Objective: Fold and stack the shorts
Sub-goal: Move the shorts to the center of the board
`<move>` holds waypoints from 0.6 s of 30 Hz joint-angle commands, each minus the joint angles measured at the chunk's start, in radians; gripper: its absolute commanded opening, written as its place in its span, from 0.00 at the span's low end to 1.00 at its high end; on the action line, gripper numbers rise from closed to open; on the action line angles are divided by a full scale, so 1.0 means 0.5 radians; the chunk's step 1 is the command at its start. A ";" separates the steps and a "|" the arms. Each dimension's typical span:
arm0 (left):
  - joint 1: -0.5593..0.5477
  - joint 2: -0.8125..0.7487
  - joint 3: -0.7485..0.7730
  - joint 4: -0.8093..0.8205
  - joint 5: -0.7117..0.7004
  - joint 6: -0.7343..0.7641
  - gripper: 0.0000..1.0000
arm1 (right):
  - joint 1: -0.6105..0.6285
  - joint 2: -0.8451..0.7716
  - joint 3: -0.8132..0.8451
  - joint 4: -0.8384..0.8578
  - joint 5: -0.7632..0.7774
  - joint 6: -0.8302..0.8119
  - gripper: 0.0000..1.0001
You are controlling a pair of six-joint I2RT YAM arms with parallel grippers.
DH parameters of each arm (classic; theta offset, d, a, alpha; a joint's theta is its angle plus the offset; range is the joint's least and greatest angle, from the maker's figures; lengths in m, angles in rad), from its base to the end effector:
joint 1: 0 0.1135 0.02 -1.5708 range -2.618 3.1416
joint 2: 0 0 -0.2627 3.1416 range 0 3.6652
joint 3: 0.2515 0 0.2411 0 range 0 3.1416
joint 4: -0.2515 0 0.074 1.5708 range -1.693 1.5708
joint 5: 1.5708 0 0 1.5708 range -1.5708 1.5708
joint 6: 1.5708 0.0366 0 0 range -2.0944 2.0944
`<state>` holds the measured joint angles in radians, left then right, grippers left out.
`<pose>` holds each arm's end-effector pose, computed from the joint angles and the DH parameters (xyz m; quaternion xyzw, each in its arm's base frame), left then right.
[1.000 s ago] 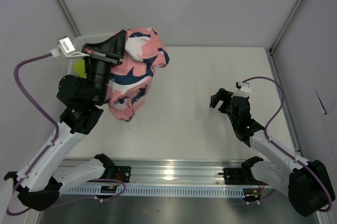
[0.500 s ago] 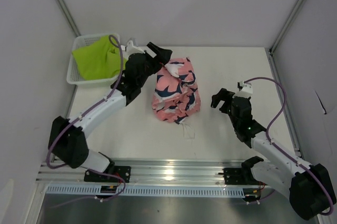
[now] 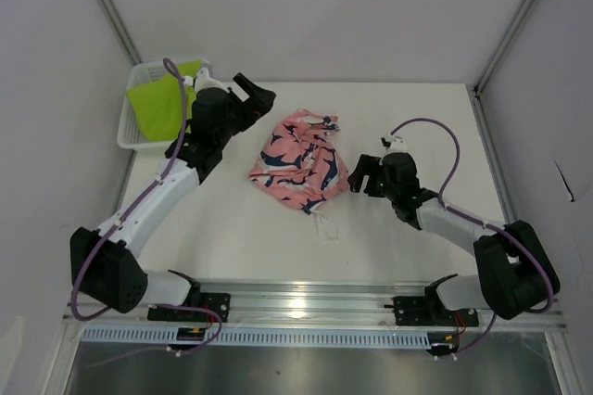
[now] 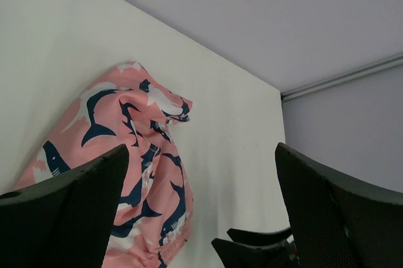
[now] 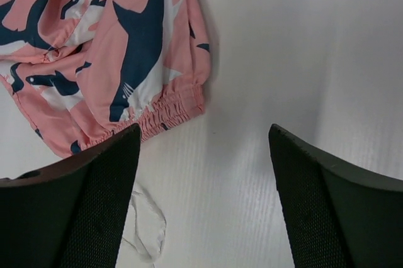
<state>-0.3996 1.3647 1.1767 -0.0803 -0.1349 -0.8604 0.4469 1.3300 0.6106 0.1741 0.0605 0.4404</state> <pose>0.2904 -0.1173 0.3567 -0.2210 0.7632 -0.3130 0.5203 0.2418 0.1134 0.2026 0.0120 0.8710 0.1867 0.4542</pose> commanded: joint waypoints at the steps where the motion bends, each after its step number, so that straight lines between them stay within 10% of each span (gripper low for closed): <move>1: -0.112 -0.173 -0.055 -0.140 -0.030 0.233 0.99 | -0.007 0.131 0.129 0.057 -0.283 0.045 0.82; 18: -0.330 -0.576 -0.703 -0.103 -0.267 0.377 0.99 | -0.246 0.837 0.386 0.250 -1.020 0.408 0.63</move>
<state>-0.5545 1.1313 0.8310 -0.1673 -0.2409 -0.7132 0.3286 1.7088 0.7586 0.2413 -0.3744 0.6144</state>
